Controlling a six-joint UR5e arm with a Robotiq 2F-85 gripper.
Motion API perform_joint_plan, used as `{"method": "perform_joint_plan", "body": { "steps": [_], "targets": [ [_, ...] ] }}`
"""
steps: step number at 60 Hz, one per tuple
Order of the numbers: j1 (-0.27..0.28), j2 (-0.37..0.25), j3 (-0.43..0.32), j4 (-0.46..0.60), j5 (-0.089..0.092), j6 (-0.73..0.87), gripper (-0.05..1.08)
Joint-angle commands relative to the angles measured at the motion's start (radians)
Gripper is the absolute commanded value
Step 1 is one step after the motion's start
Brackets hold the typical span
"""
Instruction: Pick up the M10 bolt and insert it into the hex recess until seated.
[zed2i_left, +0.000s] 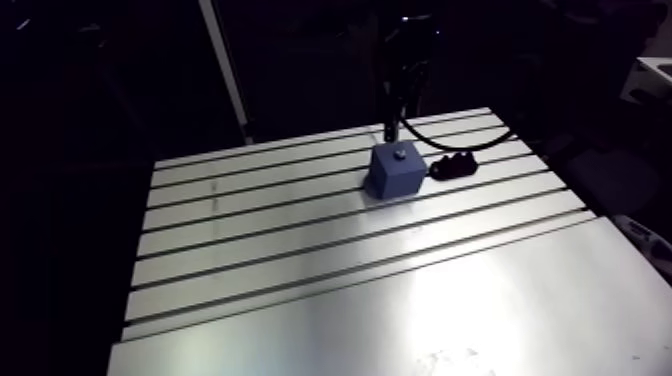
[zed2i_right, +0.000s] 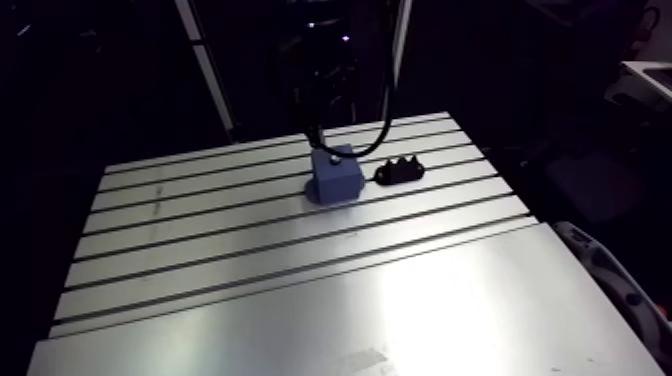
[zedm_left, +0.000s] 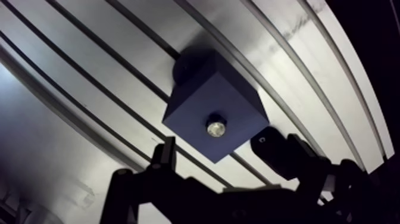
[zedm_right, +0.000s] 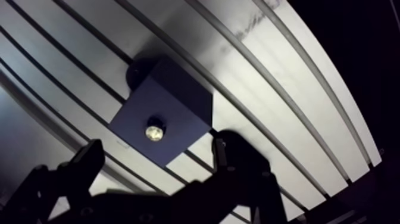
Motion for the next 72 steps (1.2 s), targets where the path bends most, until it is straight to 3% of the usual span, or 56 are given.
{"method": "perform_joint_plan", "body": {
  "steps": [1, 16, 17, 18, 20, 21, 22, 23, 24, 25, 26, 29, 30, 35, 37, 43, 54, 72],
  "targets": [
    [0.002, -0.016, -0.008, 0.0, 0.025, 0.031, 0.0],
    [-0.006, -0.033, -0.015, 0.002, 0.029, 0.101, 0.03],
    [-0.009, -0.033, -0.019, 0.003, 0.029, 0.119, 0.16],
    [-0.009, -0.033, -0.019, 0.003, 0.029, 0.119, 0.16],
    [-0.012, -0.033, -0.026, 0.006, 0.029, 0.167, 0.49],
    [-0.012, -0.033, -0.026, 0.006, 0.029, 0.167, 0.49],
    [-0.014, -0.033, -0.029, 0.005, 0.029, 0.193, 0.69],
    [-0.014, -0.033, -0.029, 0.005, 0.029, 0.193, 0.69],
    [-0.015, -0.033, -0.034, 0.002, 0.03, 0.22, 0.89],
    [-0.015, -0.033, -0.034, 0.002, 0.03, 0.22, 0.89],
    [-0.019, -0.032, -0.04, 0.002, 0.037, 0.253, 0.99],
    [-0.028, -0.032, -0.04, 0.002, 0.043, 0.284, 1.04],
    [-0.034, -0.032, -0.044, 0.002, 0.053, 0.316, 1.07],
    [-0.038, -0.031, -0.046, 0.003, 0.08, 0.385, 1.08],
    [-0.043, -0.03, -0.045, 0.006, 0.108, 0.462, 1.08],
    [-0.043, -0.03, -0.043, 0.012, 0.131, 0.586, 1.08],
    [-0.034, -0.036, -0.042, 0.049, 0.124, 0.711, 1.08],
    [-0.038, -0.035, -0.037, 0.025, 0.112, 0.721, 1.08]
  ]
}}
